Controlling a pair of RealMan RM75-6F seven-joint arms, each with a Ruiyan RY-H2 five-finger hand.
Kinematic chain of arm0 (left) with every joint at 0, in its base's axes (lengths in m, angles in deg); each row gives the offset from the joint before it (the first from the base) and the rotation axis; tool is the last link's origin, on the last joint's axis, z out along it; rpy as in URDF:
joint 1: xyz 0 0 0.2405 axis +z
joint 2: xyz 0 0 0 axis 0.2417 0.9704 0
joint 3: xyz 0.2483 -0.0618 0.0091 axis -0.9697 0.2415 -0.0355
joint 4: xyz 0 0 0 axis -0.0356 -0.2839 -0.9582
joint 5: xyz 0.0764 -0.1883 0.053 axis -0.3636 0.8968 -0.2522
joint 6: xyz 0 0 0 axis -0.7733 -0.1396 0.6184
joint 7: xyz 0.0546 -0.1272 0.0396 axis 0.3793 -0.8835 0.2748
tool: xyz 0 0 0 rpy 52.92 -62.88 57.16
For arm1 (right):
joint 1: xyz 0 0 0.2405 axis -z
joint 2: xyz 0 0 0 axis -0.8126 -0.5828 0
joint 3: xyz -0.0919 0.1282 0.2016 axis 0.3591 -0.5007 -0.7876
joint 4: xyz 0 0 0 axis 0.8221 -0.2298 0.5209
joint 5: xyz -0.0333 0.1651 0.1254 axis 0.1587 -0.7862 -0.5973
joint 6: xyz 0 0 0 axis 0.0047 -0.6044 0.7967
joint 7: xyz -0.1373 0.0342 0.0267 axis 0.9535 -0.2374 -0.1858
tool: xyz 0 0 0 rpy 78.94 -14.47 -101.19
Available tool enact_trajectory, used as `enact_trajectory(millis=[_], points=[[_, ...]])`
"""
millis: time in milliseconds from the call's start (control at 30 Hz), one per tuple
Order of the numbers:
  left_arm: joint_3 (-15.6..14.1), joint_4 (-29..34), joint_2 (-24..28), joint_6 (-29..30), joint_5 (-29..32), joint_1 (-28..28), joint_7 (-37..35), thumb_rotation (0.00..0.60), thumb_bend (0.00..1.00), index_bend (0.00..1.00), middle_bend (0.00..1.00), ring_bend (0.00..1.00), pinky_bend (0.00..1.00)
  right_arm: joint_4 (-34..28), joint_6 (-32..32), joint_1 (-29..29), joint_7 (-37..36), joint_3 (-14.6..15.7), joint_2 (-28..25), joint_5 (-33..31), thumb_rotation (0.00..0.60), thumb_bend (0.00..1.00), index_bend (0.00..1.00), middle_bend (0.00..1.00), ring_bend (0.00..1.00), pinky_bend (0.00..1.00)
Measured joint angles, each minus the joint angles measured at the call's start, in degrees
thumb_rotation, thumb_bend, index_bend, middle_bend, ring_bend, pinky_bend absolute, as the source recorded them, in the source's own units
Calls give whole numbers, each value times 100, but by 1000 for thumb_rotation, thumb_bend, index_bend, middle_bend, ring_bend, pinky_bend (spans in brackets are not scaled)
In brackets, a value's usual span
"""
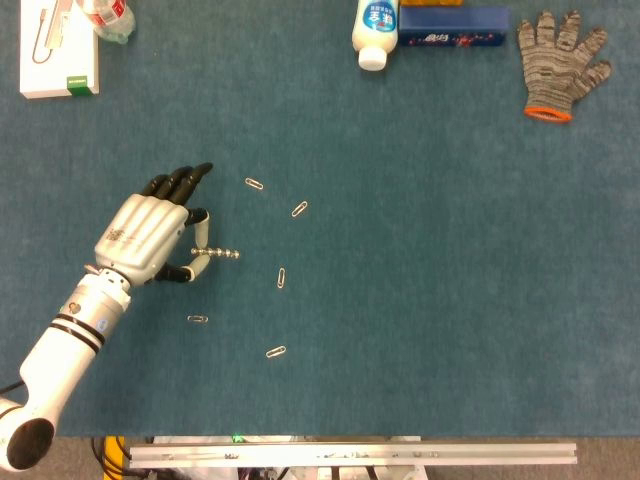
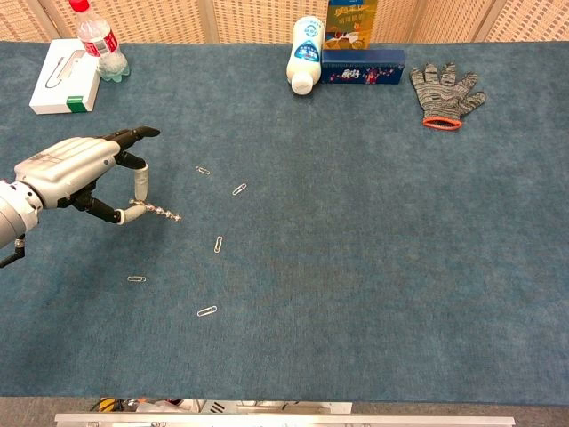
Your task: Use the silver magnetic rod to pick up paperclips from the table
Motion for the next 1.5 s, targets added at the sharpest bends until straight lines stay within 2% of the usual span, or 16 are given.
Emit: enact_trajectory(millis=[367,833,1133,1500], points=[[-154,400,286,108,-360,80,-87,600,352,626,0,0,110,-5,7,10,10,2,-3,-9,600,0,206,196,189,350],[-600,728,649,317,-722,427,-141,600,352,627,0,0,110,-5,-17,11,14,12,10,-16,600,0,206,196,190,350],[-810,707,674,285,-854,588,-281,600,352,625,0,0,110,-33,-20,3,54,11,16,-10,600,0,206,196,190,350],[-874,528,600,171,-882,673,-477,600,352,625,0,0,110,-36,-28,13,51,15,19,-27,600,0,206,196,189,350]])
